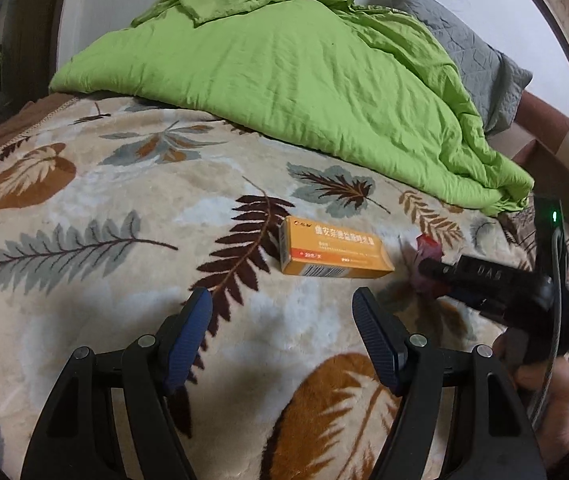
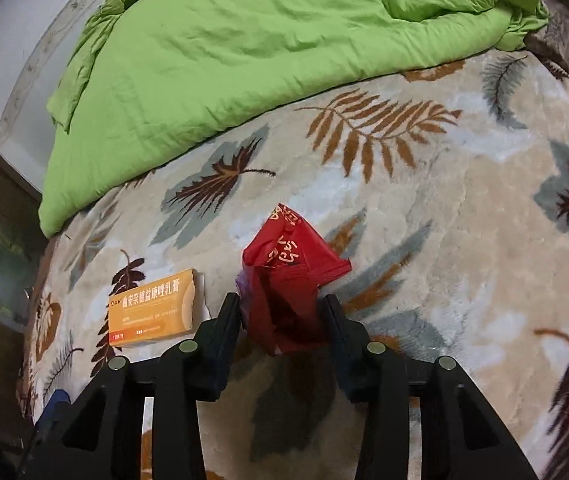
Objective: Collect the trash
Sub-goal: 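Grasp the orange ointment box with the left tool while the right tool grasps the red wrapper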
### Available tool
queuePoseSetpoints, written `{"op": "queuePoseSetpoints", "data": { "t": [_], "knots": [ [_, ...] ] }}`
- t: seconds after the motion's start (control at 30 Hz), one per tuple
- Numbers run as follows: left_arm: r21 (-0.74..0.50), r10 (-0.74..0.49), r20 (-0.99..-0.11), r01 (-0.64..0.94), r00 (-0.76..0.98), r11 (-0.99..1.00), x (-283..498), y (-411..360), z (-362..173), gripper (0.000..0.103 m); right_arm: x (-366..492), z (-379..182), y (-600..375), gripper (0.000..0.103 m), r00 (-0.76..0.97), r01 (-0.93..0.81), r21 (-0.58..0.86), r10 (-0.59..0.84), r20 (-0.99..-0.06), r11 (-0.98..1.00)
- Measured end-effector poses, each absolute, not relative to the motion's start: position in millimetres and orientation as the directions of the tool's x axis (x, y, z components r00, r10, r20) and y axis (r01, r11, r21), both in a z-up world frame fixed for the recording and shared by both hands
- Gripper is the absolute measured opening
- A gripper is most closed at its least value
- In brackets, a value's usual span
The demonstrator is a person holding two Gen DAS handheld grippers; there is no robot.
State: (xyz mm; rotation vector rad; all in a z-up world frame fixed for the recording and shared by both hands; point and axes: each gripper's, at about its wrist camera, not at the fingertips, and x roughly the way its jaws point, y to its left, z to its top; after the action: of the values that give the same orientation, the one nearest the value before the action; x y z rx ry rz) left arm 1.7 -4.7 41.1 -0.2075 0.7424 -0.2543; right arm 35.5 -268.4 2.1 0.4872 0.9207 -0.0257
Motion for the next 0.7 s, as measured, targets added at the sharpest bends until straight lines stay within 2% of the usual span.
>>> {"op": "queuePoseSetpoints", "data": {
  "t": [0.33, 0.53, 0.7],
  "knots": [
    [-0.267, -0.355, -0.584, 0.240, 0.730, 0.933, 49.3, -37.0, 52.2, 0.072, 8.2, 18.4, -280.1, 0.039, 0.686, 0.239, 0.405, 0.142, -0.714, 0.882],
    [-0.305, -0.384, -0.635, 0.238, 0.670, 0.922, 100.1, -40.5, 39.0, 0.072, 5.2, 25.5, -282.5, 0.039, 0.711, 0.235, 0.391, 0.117, -0.693, 0.890],
    [-0.369, -0.469, -0.650, 0.292, 0.597, 0.882, 127.2, -44.8, 29.5, 0.072, 6.3, 24.9, -286.5, 0.039, 0.714, 0.238, 0.404, 0.123, -0.689, 0.883]
  ]
}}
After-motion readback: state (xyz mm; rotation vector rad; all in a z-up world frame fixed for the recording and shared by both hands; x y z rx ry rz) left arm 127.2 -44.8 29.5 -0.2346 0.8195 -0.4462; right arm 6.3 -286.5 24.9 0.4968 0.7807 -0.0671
